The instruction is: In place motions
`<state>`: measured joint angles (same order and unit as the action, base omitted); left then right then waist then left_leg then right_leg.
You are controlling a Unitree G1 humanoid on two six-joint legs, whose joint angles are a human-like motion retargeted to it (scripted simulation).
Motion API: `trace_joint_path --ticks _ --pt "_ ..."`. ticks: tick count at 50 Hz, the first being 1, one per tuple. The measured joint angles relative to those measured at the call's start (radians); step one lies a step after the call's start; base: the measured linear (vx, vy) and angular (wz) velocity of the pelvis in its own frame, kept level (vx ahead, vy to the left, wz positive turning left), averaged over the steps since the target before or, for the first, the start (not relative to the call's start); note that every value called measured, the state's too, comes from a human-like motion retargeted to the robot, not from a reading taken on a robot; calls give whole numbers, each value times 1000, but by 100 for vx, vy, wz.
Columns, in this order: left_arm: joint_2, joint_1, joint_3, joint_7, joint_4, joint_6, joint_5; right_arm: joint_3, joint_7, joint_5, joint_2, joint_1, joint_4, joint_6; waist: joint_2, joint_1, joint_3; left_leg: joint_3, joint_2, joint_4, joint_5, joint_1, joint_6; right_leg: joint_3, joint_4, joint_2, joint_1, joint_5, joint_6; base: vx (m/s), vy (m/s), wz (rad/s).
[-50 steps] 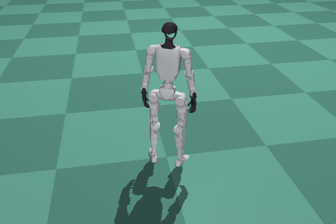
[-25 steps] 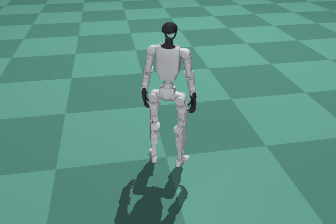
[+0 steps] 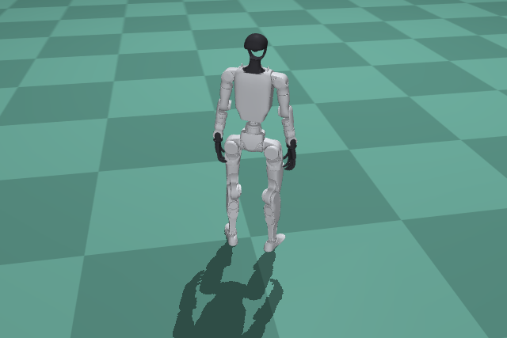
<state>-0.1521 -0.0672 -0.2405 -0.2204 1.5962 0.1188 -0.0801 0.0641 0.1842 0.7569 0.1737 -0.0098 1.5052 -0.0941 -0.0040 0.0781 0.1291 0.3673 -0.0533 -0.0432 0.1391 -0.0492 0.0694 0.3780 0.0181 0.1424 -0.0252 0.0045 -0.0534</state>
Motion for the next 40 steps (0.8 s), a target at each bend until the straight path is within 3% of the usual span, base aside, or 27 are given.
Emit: trace_joint_path --ticks 40 --pt "-2 0 -1 0 -7 -2 -3 -4 2 3 -2 1 -2 3 -8 -2 -4 2 3 0 0 1 -3 -3 0 3 -2 1 -4 0 0 0"
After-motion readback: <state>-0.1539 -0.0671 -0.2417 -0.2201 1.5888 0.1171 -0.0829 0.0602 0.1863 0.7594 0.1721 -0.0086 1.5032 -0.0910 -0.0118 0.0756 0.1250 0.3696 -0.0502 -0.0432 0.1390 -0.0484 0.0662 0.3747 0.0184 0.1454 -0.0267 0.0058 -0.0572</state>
